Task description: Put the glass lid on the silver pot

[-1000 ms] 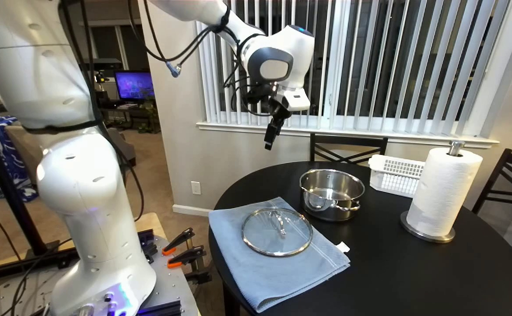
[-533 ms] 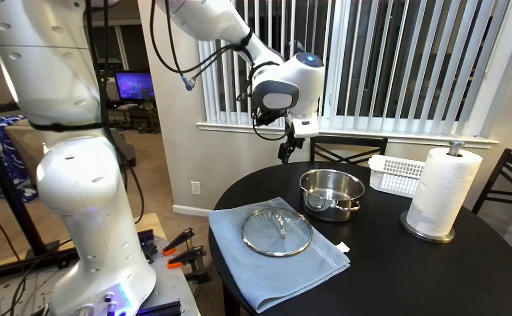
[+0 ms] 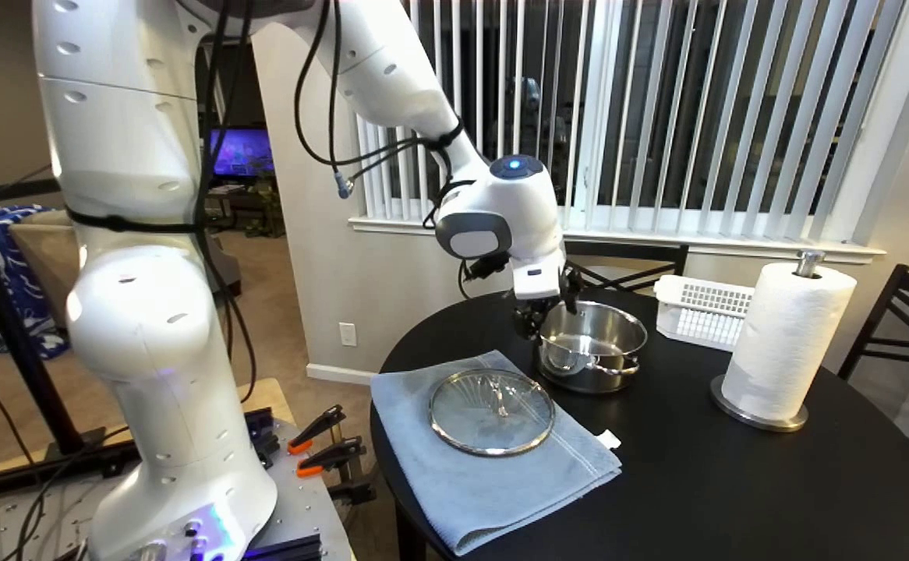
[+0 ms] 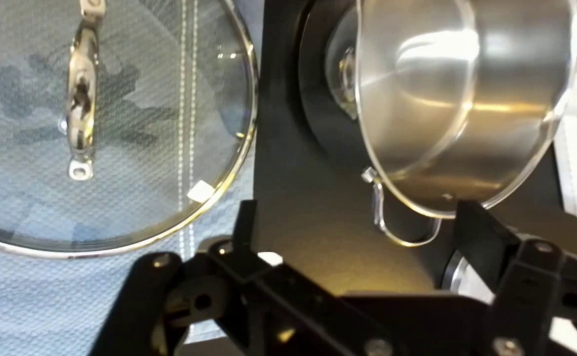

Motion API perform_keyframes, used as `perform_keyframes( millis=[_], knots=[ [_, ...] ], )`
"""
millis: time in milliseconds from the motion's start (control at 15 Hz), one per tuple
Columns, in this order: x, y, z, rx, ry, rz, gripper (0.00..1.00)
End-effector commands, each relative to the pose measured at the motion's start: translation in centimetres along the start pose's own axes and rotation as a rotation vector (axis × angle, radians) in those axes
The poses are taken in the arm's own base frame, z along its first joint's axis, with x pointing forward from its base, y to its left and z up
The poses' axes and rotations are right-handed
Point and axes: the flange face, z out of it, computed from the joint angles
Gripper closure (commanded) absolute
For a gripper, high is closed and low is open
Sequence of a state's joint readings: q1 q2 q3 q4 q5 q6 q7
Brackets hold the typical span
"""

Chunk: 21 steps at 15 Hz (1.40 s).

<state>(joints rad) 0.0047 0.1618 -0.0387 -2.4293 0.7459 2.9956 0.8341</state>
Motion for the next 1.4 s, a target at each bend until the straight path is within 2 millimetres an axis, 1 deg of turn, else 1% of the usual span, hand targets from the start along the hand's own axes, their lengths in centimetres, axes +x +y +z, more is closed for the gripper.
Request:
perform_keyframes(
  millis=[0,133,200,267,333,400,600,1000,1133,1333],
  knots=[
    [0.8,4.2,2.0,-0.035,0.134,0.087,0.00],
    [1.4,6.7,3.4,-0.133,0.170,0.137,0.00],
    [1.1,7.4,3.7,-0.190,0.174,0.156,0.00],
    [0.7,7.4,3.6,-0.234,0.180,0.167,0.00],
    [0.2,6.9,3.4,-0.258,0.192,0.181,0.00],
    [1.2,7.3,3.9,-0.223,0.178,0.144,0.00],
    [0.2,6.9,3.8,-0.249,0.191,0.162,0.00],
    [0.5,6.9,3.7,-0.249,0.195,0.168,0.00],
    [-0.7,7.4,4.0,-0.281,0.170,0.189,0.00],
    [-3.0,8.7,4.6,-0.363,0.130,0.223,0.00]
  ],
)
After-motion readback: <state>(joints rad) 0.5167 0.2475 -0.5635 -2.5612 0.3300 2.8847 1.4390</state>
